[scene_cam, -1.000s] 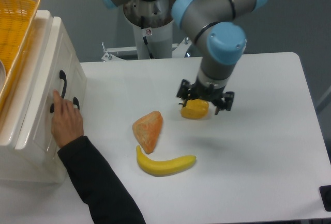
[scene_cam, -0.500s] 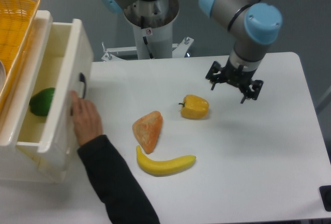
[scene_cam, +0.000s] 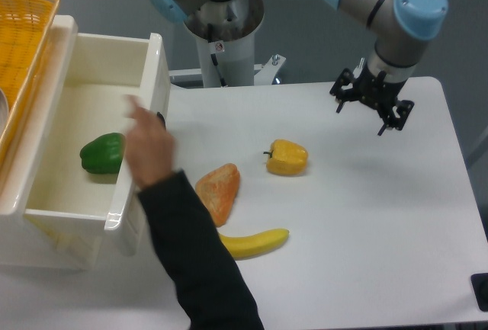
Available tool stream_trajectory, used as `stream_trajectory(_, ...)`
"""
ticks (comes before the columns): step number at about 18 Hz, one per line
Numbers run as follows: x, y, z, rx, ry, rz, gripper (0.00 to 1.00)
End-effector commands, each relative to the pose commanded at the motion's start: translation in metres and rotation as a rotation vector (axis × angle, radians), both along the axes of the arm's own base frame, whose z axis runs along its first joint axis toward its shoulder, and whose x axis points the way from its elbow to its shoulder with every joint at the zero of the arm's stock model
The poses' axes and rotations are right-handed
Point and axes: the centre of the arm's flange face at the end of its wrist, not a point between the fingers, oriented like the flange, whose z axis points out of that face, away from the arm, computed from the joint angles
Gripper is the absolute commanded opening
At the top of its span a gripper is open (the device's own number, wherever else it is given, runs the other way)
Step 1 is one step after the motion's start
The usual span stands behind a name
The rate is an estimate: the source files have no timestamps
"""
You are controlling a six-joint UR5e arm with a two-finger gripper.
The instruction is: Slide the top white drawer open
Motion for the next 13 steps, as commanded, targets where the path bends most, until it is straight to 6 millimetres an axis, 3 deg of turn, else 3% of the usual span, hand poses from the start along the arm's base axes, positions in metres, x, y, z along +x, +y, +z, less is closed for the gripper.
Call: stream_trajectory(13,0.000,0.001,0.013,0.024,0.010,-0.013,1.00)
